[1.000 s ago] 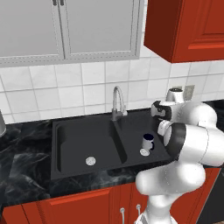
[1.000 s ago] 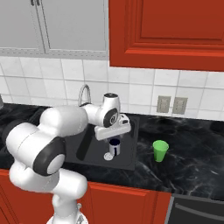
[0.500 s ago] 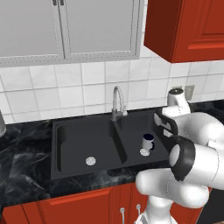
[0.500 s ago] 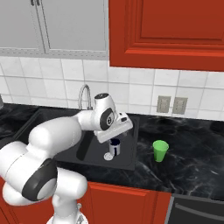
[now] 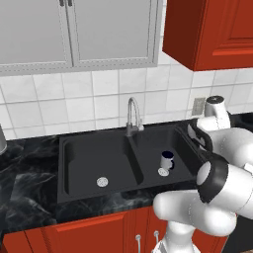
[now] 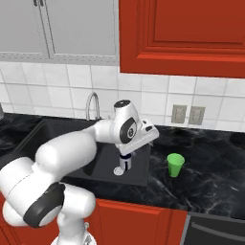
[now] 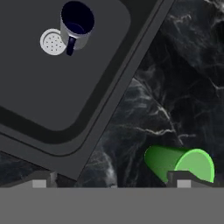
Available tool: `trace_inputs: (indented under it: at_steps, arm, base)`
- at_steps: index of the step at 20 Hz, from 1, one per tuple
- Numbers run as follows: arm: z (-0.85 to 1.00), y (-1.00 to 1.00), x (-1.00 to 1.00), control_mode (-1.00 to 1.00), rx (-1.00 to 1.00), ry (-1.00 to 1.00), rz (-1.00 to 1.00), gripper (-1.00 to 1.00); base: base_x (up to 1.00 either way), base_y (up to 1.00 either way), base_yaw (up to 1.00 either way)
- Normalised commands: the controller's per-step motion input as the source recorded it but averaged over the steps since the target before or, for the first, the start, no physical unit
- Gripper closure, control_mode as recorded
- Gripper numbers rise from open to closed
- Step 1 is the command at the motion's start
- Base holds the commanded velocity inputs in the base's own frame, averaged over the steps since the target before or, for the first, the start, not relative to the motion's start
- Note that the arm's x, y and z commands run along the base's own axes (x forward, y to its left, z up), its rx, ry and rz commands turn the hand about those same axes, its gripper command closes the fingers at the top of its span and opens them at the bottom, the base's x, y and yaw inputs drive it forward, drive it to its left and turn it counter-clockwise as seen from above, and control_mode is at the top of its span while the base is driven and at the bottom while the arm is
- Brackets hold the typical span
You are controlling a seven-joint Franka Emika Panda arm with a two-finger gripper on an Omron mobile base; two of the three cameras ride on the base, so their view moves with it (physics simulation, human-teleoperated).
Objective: Move any existing items from the left basin to the right basin for drying. Then move the cup from the counter to the left basin of the sink for washing.
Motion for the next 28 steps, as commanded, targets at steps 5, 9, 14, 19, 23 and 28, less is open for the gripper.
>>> trace_inputs:
  at_steps: [5,9,14,19,23,28]
  arm:
    - [0.04,-0.56,0.0,-1.0,0.0,0.01,0.0,-1.0]
    - [-0.07,-0.18,0.0,-1.0,0.0,0.0,-0.07,-1.0]
    - [-0.14,-0.08,0.0,-1.0,-0.02,0.0,-0.06,-1.0]
    - [-0.18,-0.15,0.0,-1.0,-0.01,0.0,-0.07,-1.0]
    - [-0.2,-0.21,0.0,-1.0,-0.01,0.0,-0.07,-1.0]
    - [-0.23,-0.23,0.0,-1.0,0.0,0.0,-0.05,-1.0]
  base:
    - [0.0,0.0,0.0]
    - [0.0,0.0,0.0]
    - [0.0,0.0,0.0]
    - [0.0,0.0,0.0]
    - [0.0,0.0,0.0]
    - [0.0,0.0,0.0]
